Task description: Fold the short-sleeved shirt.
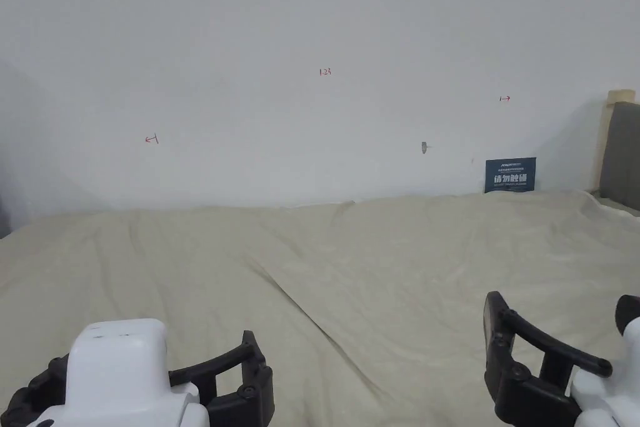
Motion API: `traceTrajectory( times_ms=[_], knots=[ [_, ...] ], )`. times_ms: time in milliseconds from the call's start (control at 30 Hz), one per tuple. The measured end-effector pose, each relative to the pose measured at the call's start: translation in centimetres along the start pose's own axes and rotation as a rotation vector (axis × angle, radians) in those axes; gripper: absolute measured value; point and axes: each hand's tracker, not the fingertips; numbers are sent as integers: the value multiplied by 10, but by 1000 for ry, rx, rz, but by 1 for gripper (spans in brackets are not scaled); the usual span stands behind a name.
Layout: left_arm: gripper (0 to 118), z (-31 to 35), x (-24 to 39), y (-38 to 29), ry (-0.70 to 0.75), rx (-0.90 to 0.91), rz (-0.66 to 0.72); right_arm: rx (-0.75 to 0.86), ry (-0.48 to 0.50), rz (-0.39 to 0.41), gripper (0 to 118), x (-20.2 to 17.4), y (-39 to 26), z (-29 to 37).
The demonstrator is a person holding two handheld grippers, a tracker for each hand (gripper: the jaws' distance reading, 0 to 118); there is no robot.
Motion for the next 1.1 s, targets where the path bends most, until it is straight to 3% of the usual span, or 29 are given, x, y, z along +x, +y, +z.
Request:
traceTrajectory(
  times_ms=[167, 367, 1100],
  knots=[
    [118, 3, 0, -2, -7, 34, 9, 2, -8, 24, 102, -2, -3, 2],
    [118, 5, -1, -4, -11, 46, 18, -88, 82, -17, 102, 7, -6, -5],
    [118, 11, -2, -7, 6, 77, -2, -102, 78, -26, 102, 12, -7, -9]
  ],
)
